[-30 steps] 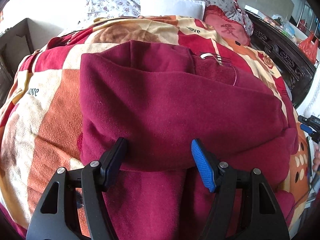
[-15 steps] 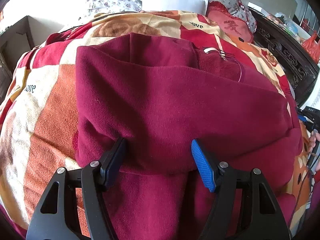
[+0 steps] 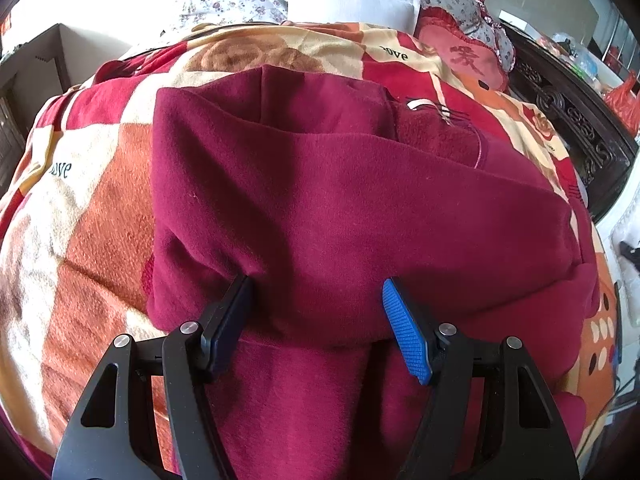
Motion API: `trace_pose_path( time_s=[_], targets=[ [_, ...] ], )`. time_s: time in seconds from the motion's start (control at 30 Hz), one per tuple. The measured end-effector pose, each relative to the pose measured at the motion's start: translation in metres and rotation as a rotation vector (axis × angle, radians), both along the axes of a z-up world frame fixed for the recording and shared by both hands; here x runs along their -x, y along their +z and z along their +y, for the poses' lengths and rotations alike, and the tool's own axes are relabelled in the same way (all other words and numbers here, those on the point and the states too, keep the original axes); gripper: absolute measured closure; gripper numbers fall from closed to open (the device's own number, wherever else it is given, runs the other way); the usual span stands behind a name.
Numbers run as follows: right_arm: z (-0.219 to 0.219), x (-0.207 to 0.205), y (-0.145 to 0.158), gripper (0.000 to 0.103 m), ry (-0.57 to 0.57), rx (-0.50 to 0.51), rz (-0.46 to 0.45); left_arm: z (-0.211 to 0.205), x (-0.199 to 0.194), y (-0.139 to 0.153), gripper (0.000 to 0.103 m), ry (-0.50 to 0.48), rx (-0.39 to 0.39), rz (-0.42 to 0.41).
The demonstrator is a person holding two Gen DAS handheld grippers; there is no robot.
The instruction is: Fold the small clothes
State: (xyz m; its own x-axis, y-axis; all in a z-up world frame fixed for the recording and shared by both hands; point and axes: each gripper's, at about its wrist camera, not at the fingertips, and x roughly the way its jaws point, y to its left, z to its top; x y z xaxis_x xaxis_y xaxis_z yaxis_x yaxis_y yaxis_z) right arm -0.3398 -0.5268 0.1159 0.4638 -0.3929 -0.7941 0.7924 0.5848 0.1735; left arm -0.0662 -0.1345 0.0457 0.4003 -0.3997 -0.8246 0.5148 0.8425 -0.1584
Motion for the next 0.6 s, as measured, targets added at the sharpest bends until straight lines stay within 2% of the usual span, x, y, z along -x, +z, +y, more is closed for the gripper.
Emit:
trace_pose_path(
  time_s=[0.03,0.1,0.13,0.27,0.3,0.33,0.37,0.43,0.53,0.6],
  targets=[
    [-0.001,-0.003,-0.005,0.090,0.000,-0.015,-0.007,0.001,0.002,0.001,0.035,-0.003,0.003,0.001],
    [-0.009,-0.011,-0.020,0.044,-0.011,-0.049,-0.025,0.001,0.005,0.003,0.035,-0.015,-0.004,-0.003],
    [-0.013,-0.014,-0.027,0.038,-0.028,-0.064,-0.041,0.002,0.006,0.003,0.035,-0.022,-0.009,-0.007],
    [-0.036,-0.029,-0.055,0.038,-0.079,-0.119,-0.050,0.004,0.005,0.004,0.035,-0.031,-0.021,-0.010],
    [-0.042,-0.031,-0.061,0.039,-0.081,-0.143,-0.060,0.004,0.004,0.004,0.035,-0.028,-0.019,-0.003],
    [-0.045,-0.033,-0.065,0.052,-0.081,-0.162,-0.074,0.004,0.003,0.003,0.035,-0.024,-0.017,0.001],
    [-0.048,-0.033,-0.068,0.077,-0.084,-0.184,-0.101,0.004,0.002,0.003,0.035,-0.020,-0.015,0.005],
    [-0.046,-0.031,-0.057,0.100,-0.095,-0.145,-0.097,0.003,0.002,0.003,0.035,-0.019,-0.017,0.005],
    [-0.028,-0.017,-0.022,0.100,-0.067,-0.024,-0.100,0.002,0.003,0.003,0.035,-0.025,-0.013,-0.001],
    [-0.011,0.007,0.006,0.100,-0.069,0.058,-0.072,0.004,0.002,0.002,0.035,-0.024,-0.005,0.004]
  ],
)
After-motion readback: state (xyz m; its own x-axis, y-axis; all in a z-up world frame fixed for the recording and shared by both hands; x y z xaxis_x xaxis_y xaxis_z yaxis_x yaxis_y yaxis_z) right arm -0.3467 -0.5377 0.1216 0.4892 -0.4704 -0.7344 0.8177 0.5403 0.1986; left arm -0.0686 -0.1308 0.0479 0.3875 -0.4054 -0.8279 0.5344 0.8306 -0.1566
